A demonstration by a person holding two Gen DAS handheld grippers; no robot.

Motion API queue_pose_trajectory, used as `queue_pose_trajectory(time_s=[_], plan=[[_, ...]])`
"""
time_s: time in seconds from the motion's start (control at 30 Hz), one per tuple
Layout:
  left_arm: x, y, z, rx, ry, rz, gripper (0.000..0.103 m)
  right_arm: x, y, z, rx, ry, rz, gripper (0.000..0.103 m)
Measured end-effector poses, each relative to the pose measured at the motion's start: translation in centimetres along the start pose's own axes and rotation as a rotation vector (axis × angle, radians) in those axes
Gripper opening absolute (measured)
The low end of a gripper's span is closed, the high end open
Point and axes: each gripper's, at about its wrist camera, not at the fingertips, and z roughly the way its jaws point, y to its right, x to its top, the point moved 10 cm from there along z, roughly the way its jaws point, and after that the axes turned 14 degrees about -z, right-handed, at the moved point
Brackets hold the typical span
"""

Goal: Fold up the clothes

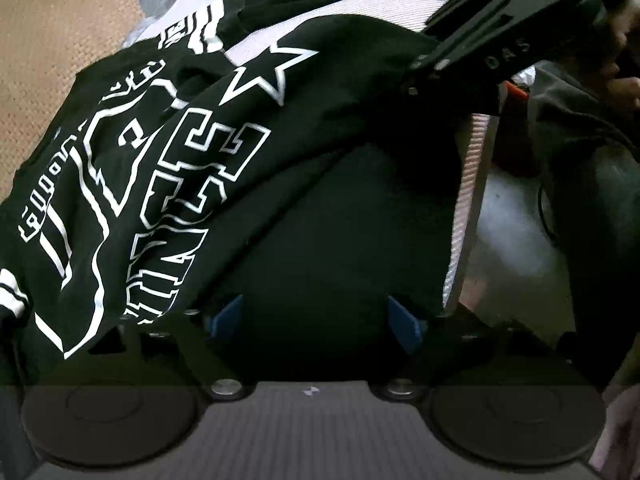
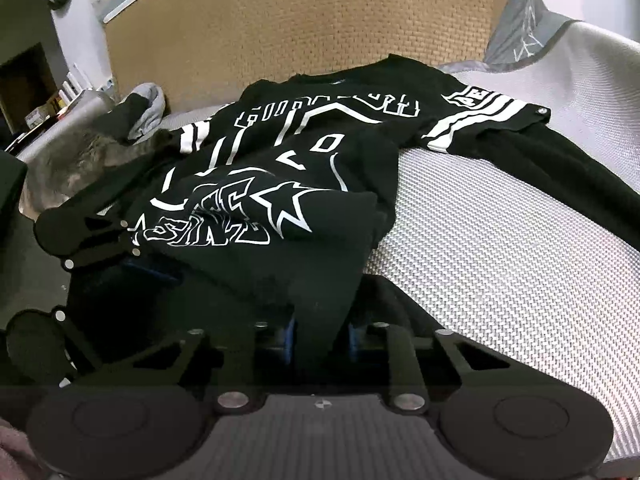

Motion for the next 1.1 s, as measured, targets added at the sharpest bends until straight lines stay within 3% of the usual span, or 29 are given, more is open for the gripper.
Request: queue_pose_trajectory(time_s=[0.1,0.17,0.27,0.33,0.53,0.83,0.97,1.1], plan=[[0.0,0.4,-0.3,0.002,0.010,0.033,0.059,0.7,0.5,-1.0,-0.006,0.056,0.031,0.019],[-0.1,1.3,-0.7,0.008,0.018,0.101,0.037,1.3,0.7,-2.0,0.001,0.101,0.046,0.018],[-0.2,2.1,-1.2,0.007,0.019,0.149,0.012,1.8,1.4,-2.5,-0.013,0.108,0.057,0.018],[-0.3,2.4,-1.3,-0.010,0.012,0.163,0.006,1.9,2.1,-2.9,-0.019,0.107,0.078,0.018],[-1.8,3.8,-1.0,-0.078,-0.044,0.232,0.004,0.7,3.6,-4.9,-0.019,0.118,0.128,0.018],[-4.4,6.0,0.0,-0.145,-0.144,0.347,0.004,-3.8,4.1,-3.1,0.017,-0.082,0.176,0.018],[-4.7,6.1,0.9,-0.125,-0.165,0.369,0.004,-5.0,3.6,-2.0,0.034,-0.165,0.171,0.018],[-4.8,6.2,1.1,-0.140,-0.184,0.351,0.006,-5.1,2.6,-2.0,0.064,-0.183,0.125,0.018]])
